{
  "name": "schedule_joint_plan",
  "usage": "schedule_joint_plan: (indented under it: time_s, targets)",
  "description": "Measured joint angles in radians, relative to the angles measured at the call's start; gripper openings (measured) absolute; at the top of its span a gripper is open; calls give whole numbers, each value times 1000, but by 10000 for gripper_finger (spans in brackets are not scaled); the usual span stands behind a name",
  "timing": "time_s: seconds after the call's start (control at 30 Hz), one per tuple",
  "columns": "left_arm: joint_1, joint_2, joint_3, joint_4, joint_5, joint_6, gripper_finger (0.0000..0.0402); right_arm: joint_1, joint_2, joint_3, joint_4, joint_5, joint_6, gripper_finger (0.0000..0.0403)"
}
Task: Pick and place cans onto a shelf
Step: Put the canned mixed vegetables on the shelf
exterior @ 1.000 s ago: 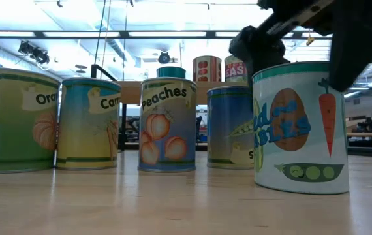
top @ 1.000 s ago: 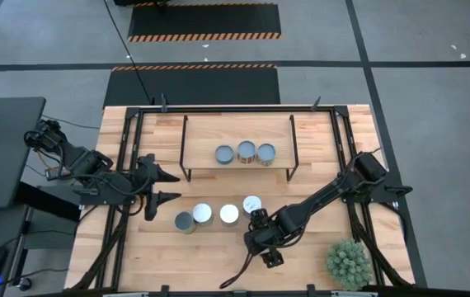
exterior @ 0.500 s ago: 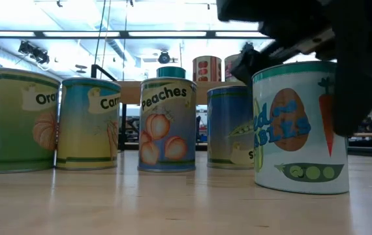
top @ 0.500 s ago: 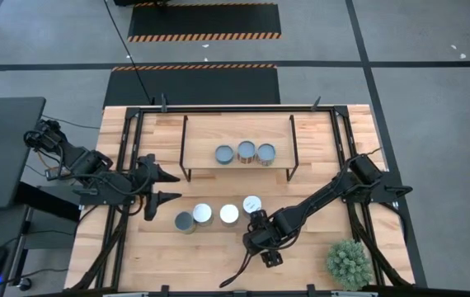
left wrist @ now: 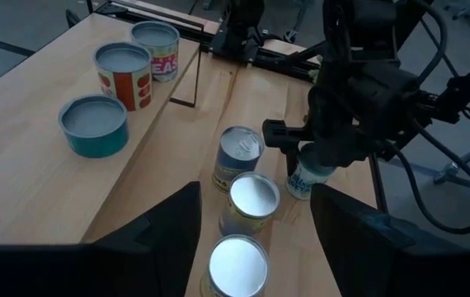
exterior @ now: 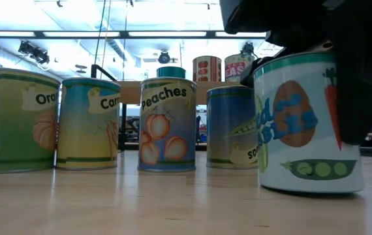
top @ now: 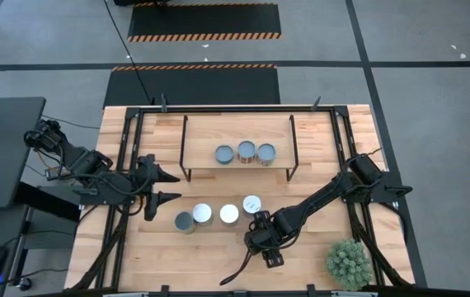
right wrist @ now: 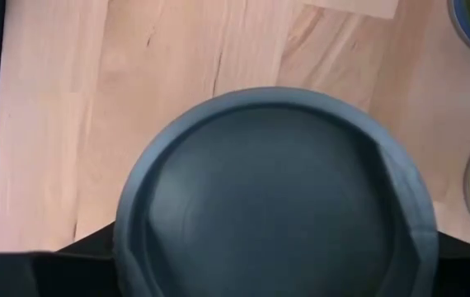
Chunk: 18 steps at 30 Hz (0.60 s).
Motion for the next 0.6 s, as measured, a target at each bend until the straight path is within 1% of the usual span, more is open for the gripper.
schedule_joint_plan:
  time_s: [0.17, 0.3, 0.47, 0.6]
  targets:
    - [0, 0, 0, 0, 0, 6, 233, 0, -6, 0, -5, -3, 36, 295]
    - [0, 0, 0, 0, 0, 8, 233, 0, -43, 0, -13, -8, 48, 291]
    - [0, 0, 0, 0, 0, 14, 233, -10, -117, 0, -53, 57, 69, 296]
    - [0, 0, 0, 0, 0, 16, 233, -15, -183, 0, -112, 105, 59, 293]
